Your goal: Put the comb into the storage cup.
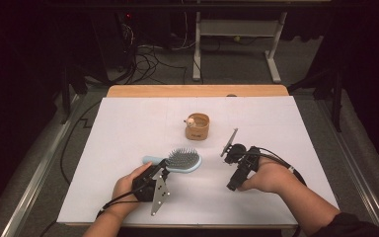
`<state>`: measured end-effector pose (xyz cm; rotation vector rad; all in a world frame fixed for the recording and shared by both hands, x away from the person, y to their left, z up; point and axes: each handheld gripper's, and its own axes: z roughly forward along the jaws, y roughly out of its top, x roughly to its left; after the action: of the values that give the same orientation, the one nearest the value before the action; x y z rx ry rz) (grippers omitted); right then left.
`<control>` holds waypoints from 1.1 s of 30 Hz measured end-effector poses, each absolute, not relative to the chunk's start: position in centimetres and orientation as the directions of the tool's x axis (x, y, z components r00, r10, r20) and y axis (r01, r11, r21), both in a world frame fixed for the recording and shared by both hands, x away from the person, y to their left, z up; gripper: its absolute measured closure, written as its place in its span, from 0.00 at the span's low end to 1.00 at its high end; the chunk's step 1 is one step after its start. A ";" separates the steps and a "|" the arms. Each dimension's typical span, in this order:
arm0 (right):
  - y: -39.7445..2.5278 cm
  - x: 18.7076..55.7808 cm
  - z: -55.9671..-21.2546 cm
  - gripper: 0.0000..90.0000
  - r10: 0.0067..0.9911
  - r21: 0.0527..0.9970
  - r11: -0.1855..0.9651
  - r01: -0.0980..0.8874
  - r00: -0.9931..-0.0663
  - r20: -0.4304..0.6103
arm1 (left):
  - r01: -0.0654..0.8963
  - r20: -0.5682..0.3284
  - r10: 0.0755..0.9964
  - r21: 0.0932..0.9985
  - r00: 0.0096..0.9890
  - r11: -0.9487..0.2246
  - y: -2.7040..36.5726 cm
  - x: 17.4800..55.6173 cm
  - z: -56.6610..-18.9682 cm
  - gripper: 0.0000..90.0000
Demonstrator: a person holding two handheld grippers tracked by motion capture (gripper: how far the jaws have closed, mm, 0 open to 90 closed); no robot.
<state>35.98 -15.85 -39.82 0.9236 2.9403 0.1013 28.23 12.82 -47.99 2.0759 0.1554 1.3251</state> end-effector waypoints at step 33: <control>-21.7 34.8 -43.2 0.00 0.687 0.445 0.663 0.602 -0.725 -0.042 | -0.065 0.432 0.674 0.866 0.600 -0.497 15.3 29.6 -45.7 0.83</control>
<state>34.75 -21.72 -43.23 1.0499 2.6720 0.6040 29.63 15.32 -45.73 1.8863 0.4886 0.9865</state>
